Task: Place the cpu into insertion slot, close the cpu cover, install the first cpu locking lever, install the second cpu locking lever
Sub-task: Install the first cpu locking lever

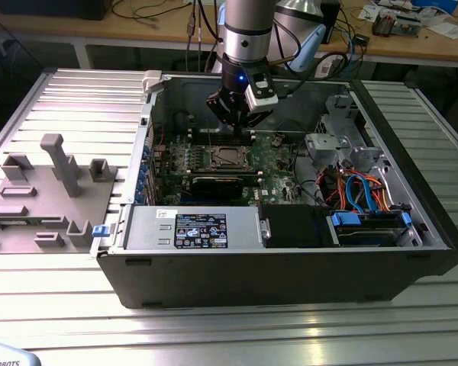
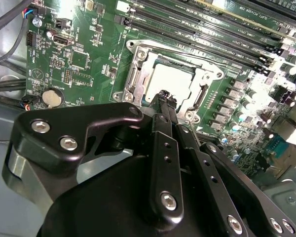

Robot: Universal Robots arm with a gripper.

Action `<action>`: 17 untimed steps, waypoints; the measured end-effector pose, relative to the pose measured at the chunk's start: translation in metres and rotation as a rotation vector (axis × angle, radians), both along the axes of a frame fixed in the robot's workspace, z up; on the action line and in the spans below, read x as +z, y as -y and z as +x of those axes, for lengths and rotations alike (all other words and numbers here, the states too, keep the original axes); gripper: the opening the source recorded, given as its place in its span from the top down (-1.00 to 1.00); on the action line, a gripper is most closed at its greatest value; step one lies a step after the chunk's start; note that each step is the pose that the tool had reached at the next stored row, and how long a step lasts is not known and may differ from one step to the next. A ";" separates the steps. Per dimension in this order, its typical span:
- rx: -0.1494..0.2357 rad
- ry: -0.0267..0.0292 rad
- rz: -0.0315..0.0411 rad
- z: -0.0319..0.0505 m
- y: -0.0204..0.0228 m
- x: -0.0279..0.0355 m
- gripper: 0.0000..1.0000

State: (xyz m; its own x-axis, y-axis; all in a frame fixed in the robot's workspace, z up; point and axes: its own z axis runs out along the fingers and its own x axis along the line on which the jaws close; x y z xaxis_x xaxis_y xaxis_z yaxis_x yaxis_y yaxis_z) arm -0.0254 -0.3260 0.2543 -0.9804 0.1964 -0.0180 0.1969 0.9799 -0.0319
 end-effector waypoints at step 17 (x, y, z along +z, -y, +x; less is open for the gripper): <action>0.032 0.0000 0.0000 0.0000 0.0000 0.0000 0.79</action>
State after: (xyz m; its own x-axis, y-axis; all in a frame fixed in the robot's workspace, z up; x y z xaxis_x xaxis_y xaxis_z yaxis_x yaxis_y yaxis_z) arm -0.0254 -0.3260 0.2543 -0.9861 0.1650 -0.0180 0.1655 0.9857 -0.0319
